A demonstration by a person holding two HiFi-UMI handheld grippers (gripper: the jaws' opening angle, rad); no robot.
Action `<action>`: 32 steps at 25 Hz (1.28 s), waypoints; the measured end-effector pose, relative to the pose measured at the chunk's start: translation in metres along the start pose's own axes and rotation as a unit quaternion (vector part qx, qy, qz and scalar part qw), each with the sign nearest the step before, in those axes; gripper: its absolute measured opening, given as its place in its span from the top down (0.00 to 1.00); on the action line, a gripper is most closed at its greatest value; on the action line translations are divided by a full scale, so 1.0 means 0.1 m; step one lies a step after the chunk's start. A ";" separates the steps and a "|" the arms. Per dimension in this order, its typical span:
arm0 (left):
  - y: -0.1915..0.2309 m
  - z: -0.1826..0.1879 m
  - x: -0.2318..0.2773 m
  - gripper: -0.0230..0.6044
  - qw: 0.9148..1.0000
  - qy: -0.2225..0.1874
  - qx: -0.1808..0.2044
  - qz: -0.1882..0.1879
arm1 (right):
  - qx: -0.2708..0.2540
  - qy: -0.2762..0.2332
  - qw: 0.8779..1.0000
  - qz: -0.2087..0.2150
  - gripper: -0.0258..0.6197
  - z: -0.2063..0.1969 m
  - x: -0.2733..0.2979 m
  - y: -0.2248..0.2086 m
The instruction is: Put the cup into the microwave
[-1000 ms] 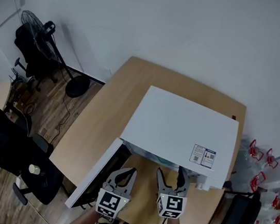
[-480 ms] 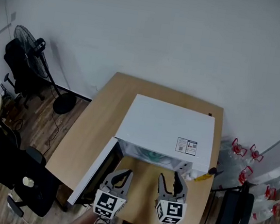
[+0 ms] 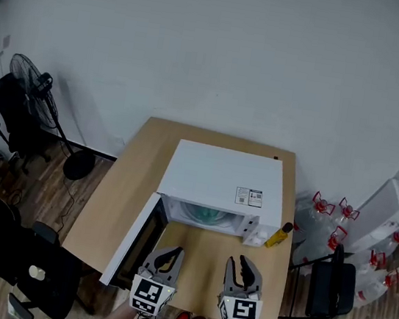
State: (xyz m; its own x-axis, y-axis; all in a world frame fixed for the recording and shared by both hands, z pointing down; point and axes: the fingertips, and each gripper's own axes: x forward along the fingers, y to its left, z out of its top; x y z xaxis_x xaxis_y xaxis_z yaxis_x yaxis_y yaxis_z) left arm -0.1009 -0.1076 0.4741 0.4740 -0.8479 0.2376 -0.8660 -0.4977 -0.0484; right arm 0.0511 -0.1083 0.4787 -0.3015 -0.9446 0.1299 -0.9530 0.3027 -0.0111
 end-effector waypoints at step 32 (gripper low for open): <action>-0.25 -0.15 -0.36 0.93 0.999 -0.002 0.002 -0.032 | -0.009 0.011 1.000 -0.019 0.93 -0.14 -0.54 0.27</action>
State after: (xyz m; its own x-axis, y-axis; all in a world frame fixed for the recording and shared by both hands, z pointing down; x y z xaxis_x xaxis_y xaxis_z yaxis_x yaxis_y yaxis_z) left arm -0.0990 -0.0617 0.4816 0.5285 -0.8151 0.2372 -0.8336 -0.5511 -0.0364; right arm 0.0419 -0.0469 0.4850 -0.2633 -0.9526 0.1521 -0.9633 0.2682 0.0118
